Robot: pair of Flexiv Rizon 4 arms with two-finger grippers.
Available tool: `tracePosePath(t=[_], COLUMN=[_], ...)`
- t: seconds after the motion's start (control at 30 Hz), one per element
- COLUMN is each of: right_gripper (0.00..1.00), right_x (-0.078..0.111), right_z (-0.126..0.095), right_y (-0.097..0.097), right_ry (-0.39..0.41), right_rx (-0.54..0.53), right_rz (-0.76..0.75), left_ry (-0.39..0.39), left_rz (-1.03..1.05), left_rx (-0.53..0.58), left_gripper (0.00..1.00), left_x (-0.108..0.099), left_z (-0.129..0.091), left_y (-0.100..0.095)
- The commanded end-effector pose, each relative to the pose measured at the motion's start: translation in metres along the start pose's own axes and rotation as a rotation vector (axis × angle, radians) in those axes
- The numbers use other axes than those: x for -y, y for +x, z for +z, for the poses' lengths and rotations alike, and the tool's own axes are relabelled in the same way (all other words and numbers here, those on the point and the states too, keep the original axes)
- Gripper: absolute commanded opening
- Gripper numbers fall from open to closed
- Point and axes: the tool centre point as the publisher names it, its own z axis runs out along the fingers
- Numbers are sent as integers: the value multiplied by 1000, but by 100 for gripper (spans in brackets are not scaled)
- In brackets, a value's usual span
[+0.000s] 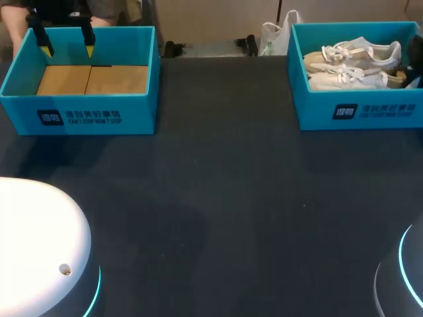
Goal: Take the shoe out of the shoebox, open the shoe tongue, remove and reinsert the insole, then place the shoe into the shoebox
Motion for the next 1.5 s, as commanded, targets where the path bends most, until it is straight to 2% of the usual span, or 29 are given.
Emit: tracePosePath(t=[0.03,0.33,0.53,1.13,1.33,1.5], right_gripper=[0,0,0,0,0,0], right_x=[3,17,27,34,54,80], right_z=[-17,-65,-96,-162,-193,-223], right_y=[-2,-3,-1,-9,2,7], right_ry=[-7,-62,-87,-93,-98,-110], right_rx=[8,-6,22,68,84,80], right_rz=[22,11,1,45,53,86], left_ry=[0,0,0,0,0,0], left_rz=[0,0,0,0,0,0], left_rx=[1,1,1,1,1,1], left_gripper=[100,100,100,100,100,100], left_x=[0,0,0,0,0,0], left_z=[-1,-1,-1,-1,-1,-1], left_y=[0,0,0,0,0,0])
